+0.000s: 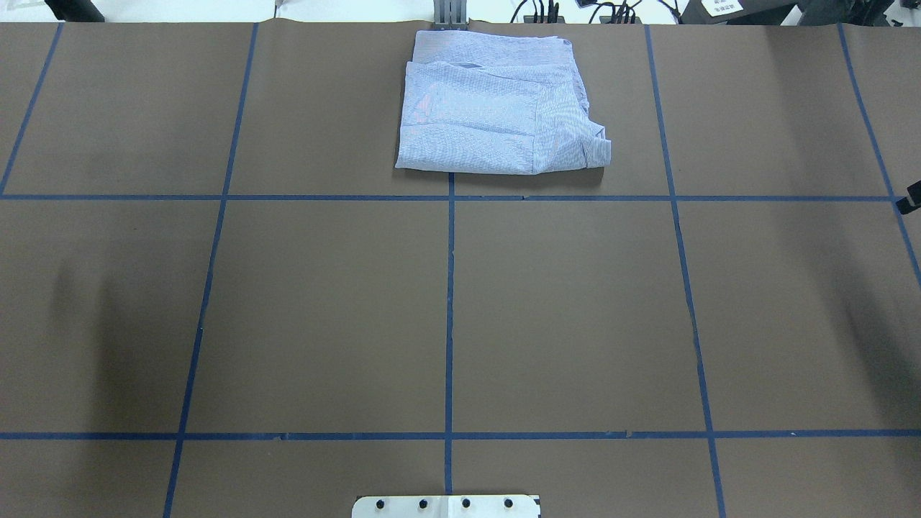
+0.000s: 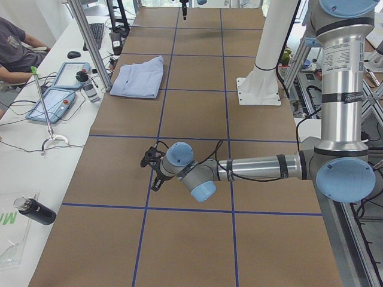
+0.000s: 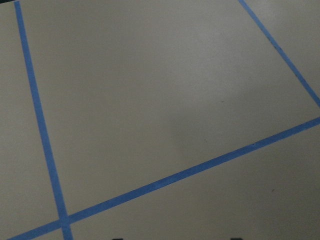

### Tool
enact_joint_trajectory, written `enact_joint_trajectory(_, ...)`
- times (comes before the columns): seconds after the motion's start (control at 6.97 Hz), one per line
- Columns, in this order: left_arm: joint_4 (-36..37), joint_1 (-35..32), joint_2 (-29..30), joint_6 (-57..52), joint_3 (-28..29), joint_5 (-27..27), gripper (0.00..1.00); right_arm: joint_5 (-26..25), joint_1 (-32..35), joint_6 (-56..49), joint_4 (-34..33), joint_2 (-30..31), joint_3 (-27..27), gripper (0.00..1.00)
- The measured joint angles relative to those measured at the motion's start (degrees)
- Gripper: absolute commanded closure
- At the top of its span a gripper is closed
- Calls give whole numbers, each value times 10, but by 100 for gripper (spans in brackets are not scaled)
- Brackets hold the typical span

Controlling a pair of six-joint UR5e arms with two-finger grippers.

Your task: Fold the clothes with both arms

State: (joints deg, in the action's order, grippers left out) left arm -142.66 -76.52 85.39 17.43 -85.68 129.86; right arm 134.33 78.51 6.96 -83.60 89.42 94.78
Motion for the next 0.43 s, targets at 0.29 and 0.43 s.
enact_joint_trajectory(0.29,133,-30,-1,-76,-51,4,1,-6,25,-66,-113,-6,54,0)
enact_joint_trajectory(0.43,186,-38,-2,-107,-74,8,1,-7,32,-73,-132,-7,68,0)
